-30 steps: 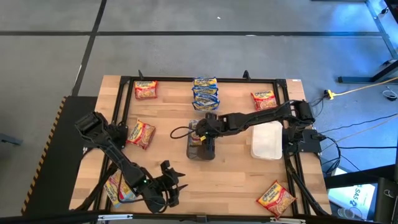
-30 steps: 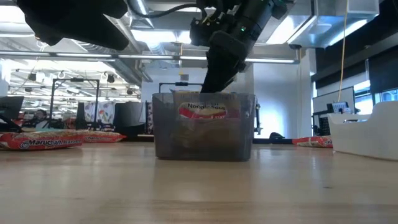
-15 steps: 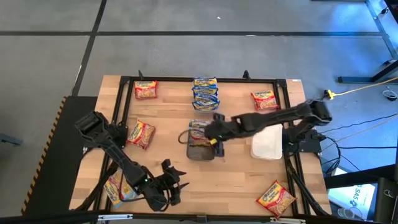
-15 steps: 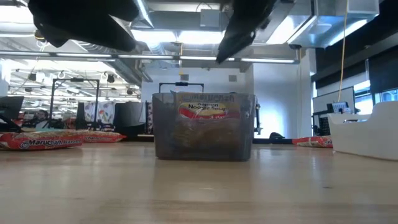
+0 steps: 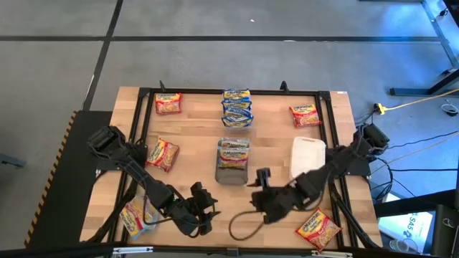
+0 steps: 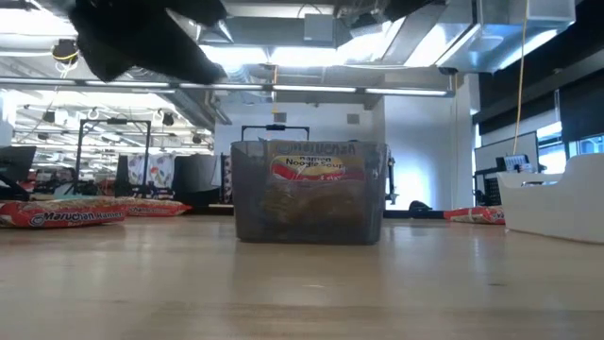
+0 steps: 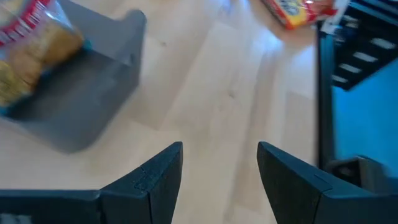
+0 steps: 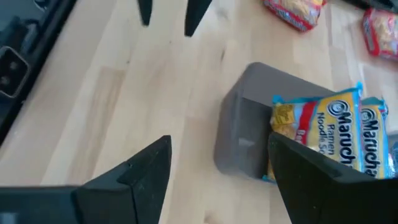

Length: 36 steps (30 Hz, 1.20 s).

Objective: Sort Maruchan noodles
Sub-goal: Put the light blue noodle pack into the black bin

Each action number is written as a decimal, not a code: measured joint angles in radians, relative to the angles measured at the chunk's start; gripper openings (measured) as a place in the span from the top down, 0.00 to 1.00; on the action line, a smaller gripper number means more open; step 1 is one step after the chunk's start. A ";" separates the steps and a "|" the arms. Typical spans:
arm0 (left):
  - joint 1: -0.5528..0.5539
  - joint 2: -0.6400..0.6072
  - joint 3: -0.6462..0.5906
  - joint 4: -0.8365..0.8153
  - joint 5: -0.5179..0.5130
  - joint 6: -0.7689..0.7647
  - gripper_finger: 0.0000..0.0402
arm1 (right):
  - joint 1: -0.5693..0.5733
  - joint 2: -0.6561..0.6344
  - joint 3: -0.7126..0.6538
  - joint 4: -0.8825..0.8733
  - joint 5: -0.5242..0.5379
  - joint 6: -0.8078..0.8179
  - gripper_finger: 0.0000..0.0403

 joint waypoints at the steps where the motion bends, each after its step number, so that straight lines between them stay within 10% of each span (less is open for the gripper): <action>1: -0.004 -0.009 0.000 -0.011 0.016 -0.014 0.50 | 0.015 0.000 -0.017 0.026 0.012 0.003 0.40; 23: -0.045 -0.135 0.019 -0.652 0.524 -0.561 0.50 | 0.059 -0.001 -0.259 0.317 0.022 0.044 0.40; 36: -0.021 -0.141 0.240 -1.083 0.530 -0.587 0.50 | 0.059 -0.001 -0.259 0.320 0.023 0.048 0.40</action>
